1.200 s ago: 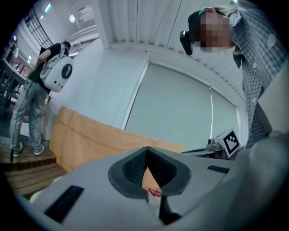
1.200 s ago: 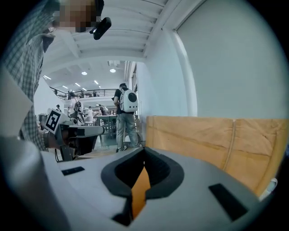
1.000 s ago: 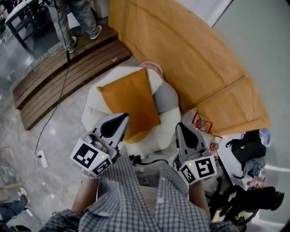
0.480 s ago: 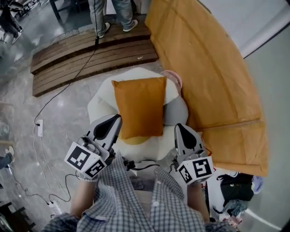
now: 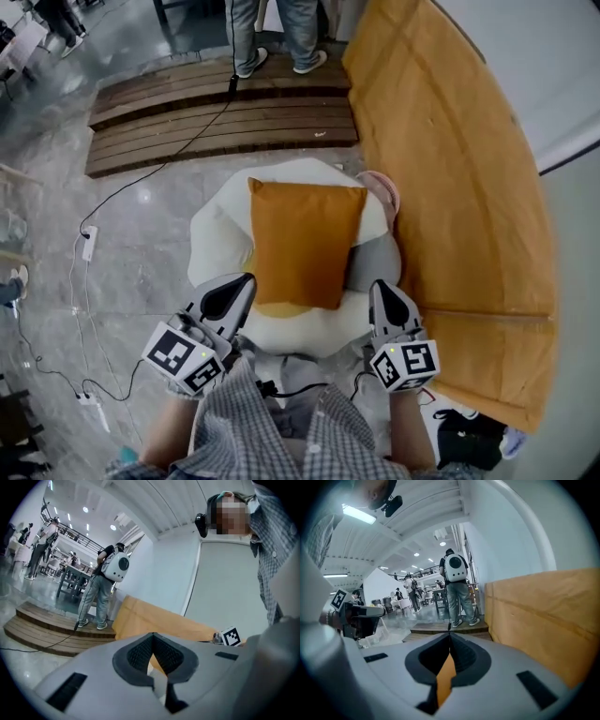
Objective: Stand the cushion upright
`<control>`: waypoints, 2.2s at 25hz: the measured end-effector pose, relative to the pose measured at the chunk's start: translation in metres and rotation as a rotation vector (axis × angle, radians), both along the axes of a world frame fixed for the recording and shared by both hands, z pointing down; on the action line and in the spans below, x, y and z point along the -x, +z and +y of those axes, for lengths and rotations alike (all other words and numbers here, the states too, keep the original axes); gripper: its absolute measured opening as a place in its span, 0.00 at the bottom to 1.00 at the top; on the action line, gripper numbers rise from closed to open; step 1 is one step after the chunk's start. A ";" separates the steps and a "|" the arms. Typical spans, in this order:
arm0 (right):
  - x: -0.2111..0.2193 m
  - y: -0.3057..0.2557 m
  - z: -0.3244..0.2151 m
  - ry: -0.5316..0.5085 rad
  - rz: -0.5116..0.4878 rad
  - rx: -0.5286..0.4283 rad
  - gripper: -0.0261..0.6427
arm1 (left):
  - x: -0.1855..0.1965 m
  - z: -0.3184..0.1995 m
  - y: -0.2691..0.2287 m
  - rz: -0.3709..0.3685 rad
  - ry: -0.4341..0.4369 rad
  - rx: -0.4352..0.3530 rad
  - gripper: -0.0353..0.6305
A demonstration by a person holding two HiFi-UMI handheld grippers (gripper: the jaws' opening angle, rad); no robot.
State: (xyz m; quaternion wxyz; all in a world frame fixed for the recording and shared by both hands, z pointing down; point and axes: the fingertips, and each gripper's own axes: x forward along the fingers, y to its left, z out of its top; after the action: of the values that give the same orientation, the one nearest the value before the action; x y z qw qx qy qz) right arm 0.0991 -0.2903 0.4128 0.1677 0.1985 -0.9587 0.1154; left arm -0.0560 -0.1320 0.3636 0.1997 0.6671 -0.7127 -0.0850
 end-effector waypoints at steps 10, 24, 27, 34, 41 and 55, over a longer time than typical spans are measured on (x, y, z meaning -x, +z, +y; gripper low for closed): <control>0.043 0.069 -0.037 -0.057 0.020 0.097 0.05 | 0.053 -0.025 0.088 0.040 -0.112 0.151 0.06; 0.090 0.207 -0.128 -0.102 0.177 -0.042 0.21 | 0.089 -0.088 0.226 0.142 -0.039 0.226 0.25; 0.091 0.236 -0.148 -0.088 0.208 -0.029 0.26 | 0.102 -0.101 0.253 0.152 -0.033 0.242 0.29; 0.109 0.278 -0.196 -0.045 0.229 -0.004 0.35 | 0.170 -0.123 0.316 0.189 -0.155 0.282 0.34; 0.130 0.302 -0.233 0.017 0.202 0.113 0.40 | 0.217 -0.141 0.353 0.263 -0.277 0.258 0.40; 0.149 0.326 -0.224 -0.008 0.155 0.189 0.25 | 0.226 -0.160 0.394 0.358 -0.313 0.279 0.38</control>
State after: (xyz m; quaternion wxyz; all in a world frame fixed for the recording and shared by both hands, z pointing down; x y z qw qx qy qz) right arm -0.0501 -0.5144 0.7391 0.2595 0.1862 -0.9286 0.1888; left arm -0.2822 -0.2920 0.7573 0.3969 0.4893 -0.7652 -0.1325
